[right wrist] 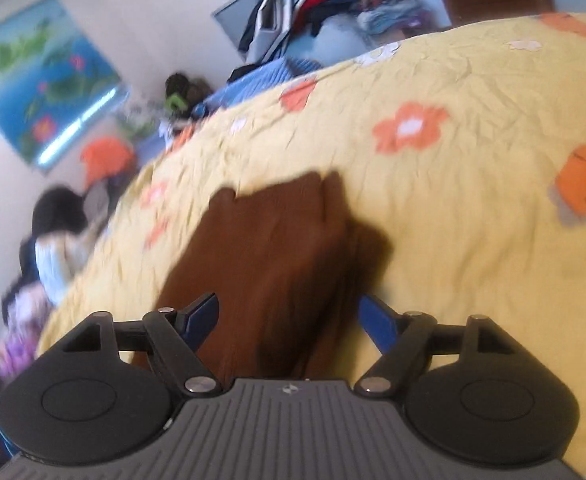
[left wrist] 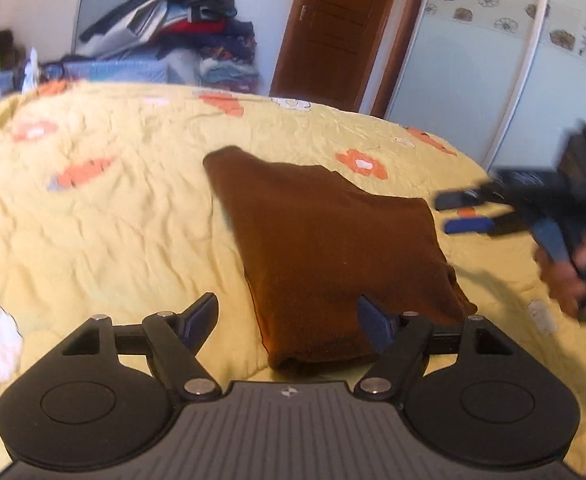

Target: Fold small clothes

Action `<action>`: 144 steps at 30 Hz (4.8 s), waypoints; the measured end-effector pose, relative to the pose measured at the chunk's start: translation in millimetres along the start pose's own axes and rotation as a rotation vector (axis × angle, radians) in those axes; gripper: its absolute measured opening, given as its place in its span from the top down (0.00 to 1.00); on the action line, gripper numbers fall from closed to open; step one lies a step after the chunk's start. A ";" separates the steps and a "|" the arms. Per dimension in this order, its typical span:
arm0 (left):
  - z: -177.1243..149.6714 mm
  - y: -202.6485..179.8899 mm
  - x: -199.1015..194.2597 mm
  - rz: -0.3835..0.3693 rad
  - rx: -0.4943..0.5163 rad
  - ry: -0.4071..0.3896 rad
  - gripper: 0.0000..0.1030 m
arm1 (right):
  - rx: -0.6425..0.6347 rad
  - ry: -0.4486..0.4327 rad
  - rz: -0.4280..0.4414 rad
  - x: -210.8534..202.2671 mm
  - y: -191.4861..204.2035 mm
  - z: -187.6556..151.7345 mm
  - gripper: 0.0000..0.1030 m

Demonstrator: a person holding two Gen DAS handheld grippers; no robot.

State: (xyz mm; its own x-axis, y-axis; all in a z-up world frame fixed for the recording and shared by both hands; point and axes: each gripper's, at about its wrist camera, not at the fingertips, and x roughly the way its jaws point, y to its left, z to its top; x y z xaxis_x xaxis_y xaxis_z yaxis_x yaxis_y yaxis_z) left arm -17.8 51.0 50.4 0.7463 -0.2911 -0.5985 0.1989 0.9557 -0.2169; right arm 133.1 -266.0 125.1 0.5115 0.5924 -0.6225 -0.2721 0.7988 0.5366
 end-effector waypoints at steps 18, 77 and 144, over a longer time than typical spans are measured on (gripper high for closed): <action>5.2 -40.6 13.8 -0.056 0.178 -0.015 0.26 | -0.075 -0.038 0.039 23.7 37.4 19.7 0.37; -49.4 -40.9 30.3 0.273 0.039 0.186 0.00 | -0.241 -0.054 -0.574 24.2 82.7 -155.8 0.00; -34.4 -34.1 42.2 0.302 -0.031 0.278 0.00 | -0.214 0.013 -0.587 28.0 85.4 -147.6 0.00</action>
State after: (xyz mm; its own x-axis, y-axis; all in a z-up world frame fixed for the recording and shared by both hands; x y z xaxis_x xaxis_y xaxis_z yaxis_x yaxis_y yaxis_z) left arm -14.9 4.7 6.0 0.5674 -0.0020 -0.8235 -0.0252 0.9995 -0.0198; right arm 3.9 -165.7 69.4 0.6153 0.0486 -0.7868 -0.1066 0.9941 -0.0220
